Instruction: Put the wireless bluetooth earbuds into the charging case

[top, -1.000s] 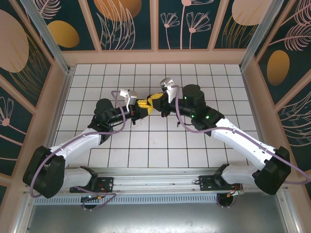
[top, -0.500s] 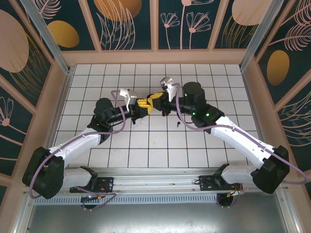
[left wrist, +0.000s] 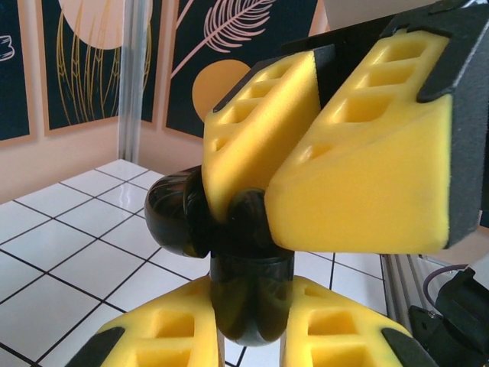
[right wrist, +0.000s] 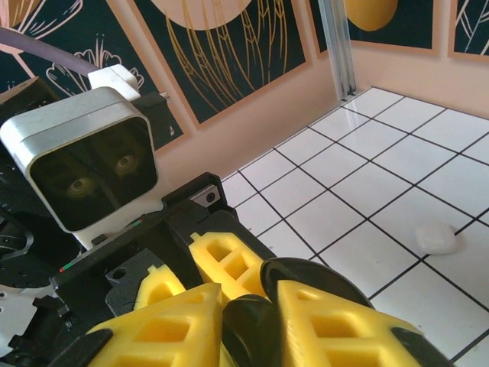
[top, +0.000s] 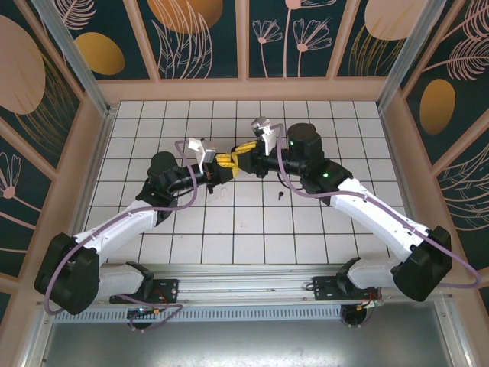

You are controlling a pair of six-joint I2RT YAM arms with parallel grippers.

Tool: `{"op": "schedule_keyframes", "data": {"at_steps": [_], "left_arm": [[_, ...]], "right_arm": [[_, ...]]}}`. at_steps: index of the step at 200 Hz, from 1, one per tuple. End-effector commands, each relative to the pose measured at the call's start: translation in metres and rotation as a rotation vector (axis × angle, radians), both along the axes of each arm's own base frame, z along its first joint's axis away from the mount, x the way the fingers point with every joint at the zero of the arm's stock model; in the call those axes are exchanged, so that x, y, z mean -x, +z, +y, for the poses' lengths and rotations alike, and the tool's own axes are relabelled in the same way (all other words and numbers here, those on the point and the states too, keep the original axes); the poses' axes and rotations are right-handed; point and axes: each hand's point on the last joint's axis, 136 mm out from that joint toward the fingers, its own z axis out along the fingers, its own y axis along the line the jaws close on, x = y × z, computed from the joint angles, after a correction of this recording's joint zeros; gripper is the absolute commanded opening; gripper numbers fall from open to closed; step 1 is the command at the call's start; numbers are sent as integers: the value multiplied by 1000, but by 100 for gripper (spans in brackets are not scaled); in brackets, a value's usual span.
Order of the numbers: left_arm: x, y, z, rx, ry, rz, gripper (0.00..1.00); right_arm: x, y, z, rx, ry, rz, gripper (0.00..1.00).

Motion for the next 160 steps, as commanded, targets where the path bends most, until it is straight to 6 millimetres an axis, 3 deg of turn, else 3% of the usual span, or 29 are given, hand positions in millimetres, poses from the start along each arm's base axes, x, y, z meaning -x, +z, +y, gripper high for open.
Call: {"op": "schedule_keyframes", "data": {"at_steps": [1,70,160], "left_arm": [[7,29,2,65,-9,-98,5],[8,25,4,63,5,-87,5],[8,22,4,64,0,-85,5]], "right_arm": [[0,2,-1,-10,-6,12,31],[-8,18,0,-62,-48,55,43],[-12,38,-2,-97,-79,78,45]]}}
